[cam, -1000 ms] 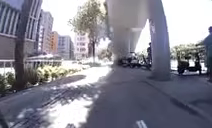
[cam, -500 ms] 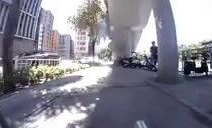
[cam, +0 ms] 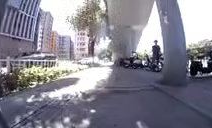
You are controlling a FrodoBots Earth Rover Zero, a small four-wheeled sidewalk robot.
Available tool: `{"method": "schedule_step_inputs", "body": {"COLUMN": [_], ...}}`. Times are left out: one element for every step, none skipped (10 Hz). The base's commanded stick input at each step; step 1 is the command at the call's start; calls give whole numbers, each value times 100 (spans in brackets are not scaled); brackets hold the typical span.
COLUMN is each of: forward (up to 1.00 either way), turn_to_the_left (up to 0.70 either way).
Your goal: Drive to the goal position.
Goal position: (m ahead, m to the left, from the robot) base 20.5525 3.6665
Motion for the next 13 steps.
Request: {"method": "schedule_step_inputs", "body": {"forward": [70,70,70,70,70,70,70,70,70,70,70,70,70], "turn_to_the_left": [0,0,0,0,0,0,0,0,0,0,0,0,0]}}
